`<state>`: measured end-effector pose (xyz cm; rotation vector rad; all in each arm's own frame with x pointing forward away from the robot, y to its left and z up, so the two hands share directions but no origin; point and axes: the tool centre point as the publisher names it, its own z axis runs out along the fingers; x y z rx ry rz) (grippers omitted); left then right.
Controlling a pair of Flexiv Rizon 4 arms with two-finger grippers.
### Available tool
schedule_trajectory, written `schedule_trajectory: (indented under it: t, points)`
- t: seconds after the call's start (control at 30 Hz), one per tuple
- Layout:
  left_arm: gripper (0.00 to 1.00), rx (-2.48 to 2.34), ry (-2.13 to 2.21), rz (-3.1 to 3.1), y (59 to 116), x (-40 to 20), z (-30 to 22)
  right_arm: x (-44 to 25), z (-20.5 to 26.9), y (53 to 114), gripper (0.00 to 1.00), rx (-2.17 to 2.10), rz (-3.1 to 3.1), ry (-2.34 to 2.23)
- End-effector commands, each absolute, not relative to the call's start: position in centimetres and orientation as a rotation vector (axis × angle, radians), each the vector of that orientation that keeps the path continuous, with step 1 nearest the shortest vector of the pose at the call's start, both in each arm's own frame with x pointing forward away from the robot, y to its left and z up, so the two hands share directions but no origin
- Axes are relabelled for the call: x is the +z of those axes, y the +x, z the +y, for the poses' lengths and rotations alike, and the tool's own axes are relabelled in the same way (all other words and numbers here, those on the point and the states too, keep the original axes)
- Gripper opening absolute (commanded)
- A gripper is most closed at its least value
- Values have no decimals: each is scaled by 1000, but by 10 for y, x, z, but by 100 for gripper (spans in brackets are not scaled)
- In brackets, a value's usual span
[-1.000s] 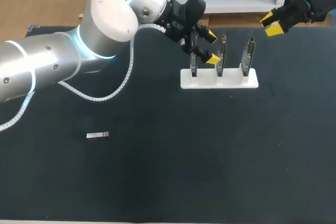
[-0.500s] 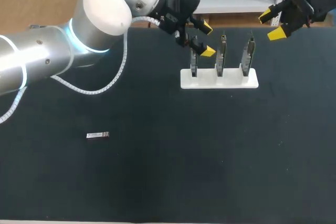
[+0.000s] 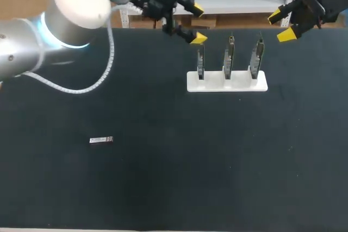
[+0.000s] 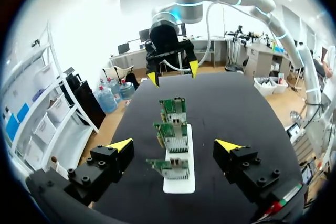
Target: Pick up the optical module with the left hand, and insert it into the network port with the right hand.
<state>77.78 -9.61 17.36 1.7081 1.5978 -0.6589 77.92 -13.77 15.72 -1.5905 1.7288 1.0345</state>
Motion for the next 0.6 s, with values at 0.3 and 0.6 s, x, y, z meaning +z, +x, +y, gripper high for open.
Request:
schedule_trajectory:
  t: [0.3,0.6]
  points:
    - [100,-222,1816,1791,710,183,17,157,-137,779,100,1033,1729,-1591]
    - [100,-100,1868,1974,671,157,85,157,-137,779,100,1033,1729,-1591]
